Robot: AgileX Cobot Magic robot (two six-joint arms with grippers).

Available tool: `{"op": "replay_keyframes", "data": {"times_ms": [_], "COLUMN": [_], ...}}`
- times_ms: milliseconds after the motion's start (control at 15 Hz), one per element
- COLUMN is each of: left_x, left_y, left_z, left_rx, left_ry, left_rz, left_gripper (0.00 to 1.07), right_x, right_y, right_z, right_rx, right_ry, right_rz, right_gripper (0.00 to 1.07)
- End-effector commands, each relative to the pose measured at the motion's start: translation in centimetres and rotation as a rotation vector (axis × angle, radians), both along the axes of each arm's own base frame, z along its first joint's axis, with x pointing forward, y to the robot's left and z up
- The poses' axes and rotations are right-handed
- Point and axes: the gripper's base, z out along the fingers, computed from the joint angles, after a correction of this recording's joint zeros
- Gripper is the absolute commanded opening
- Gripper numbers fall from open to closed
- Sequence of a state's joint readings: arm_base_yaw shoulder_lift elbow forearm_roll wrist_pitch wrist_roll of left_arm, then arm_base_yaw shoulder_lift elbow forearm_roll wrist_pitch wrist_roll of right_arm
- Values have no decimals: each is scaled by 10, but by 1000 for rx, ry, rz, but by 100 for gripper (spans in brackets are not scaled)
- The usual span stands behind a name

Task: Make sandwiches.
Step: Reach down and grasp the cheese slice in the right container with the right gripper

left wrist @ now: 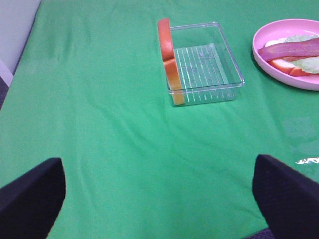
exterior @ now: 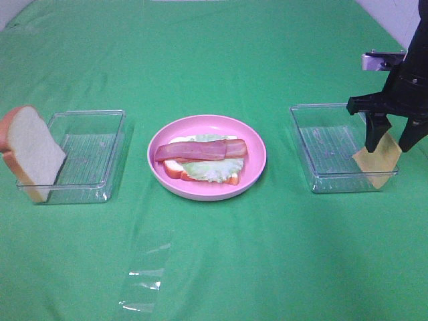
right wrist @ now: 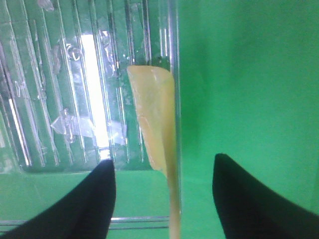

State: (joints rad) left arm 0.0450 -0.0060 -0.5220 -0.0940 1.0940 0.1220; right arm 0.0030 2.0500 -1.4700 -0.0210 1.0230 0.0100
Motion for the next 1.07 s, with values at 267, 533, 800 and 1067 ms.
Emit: {"op": "replay_keyframes", "data": {"times_ms": [267, 533, 800, 1067], "left_x": [-2, -2, -2, -2], "left_y": [-1, -1, -1, -1], "left_z": [0, 0, 0, 0], "left_rx": [-11, -11, -11, -11], "left_ry": [-30, -30, -30, -30], "left_rz": [-11, -11, -11, -11], "left_gripper": [94, 94, 94, 94], "right_x": [-2, -2, -2, -3], "right_y": [-2, -2, -2, -3], "right_z": [-3, -3, -3, -1], "right_rx": [-6, -9, -9, -15], "right_ry": [19, 22, 23, 40], "right_rz": [2, 3, 3, 5], "right_gripper": [21, 21, 17, 0]}}
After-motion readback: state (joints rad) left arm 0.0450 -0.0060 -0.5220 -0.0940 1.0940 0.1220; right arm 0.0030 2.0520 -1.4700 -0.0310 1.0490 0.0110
